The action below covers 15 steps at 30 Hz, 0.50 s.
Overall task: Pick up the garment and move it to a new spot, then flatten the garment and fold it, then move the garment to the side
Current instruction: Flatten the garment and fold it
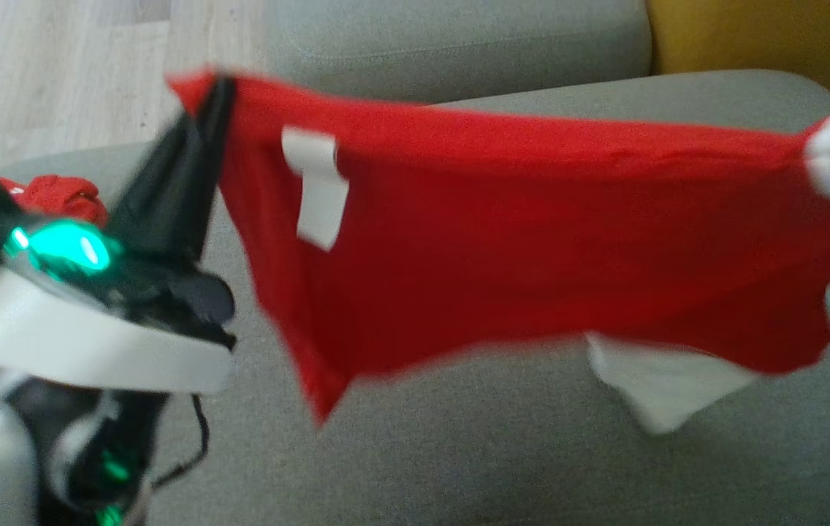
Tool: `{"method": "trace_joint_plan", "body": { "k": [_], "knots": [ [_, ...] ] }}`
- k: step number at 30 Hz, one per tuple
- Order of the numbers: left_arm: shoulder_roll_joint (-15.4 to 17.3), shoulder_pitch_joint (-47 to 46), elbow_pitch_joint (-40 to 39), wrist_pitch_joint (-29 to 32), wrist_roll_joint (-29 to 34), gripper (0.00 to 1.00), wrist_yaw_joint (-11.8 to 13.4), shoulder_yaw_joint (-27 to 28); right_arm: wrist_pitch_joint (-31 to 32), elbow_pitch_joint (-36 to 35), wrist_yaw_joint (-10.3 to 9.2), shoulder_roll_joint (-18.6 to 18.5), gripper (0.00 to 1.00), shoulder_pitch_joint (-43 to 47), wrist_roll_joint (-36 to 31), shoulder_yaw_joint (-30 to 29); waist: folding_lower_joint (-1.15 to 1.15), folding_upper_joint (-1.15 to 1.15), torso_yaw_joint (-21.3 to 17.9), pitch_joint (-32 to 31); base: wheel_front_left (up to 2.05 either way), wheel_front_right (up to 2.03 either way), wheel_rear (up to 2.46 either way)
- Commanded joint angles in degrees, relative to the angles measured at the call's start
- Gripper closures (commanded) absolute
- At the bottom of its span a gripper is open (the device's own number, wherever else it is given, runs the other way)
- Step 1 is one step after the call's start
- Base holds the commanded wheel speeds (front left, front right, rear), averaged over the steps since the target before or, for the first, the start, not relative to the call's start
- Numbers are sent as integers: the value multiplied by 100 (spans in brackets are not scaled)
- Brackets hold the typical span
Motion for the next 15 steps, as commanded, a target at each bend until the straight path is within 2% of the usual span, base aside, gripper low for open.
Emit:
{"method": "trace_joint_plan", "body": {
  "k": [1,4,7,11,15],
  "knots": [
    [120,-680,-380,285,-116,100,90,288,282,-262,-4,-335,100,-442,130,-35,0,0,-29,88,0,0,0],
    [230,-1314,-444,700,-163,100,177,316,650,-227,-4,-706,100,-838,312,-133,0,0,-65,286,0,0,0],
    [294,-1873,-188,1007,-167,100,219,261,896,38,-4,-1004,100,-1203,503,23,0,0,-100,606,0,0,0],
    [306,-2569,436,1229,-114,100,189,98,999,603,-4,-1316,100,-1800,622,420,0,0,-36,1254,0,0,0],
    [364,-3516,1423,1058,148,100,108,137,842,1442,-4,-1497,100,-2873,503,973,0,0,64,1999,0,0,0]
  ]
}}
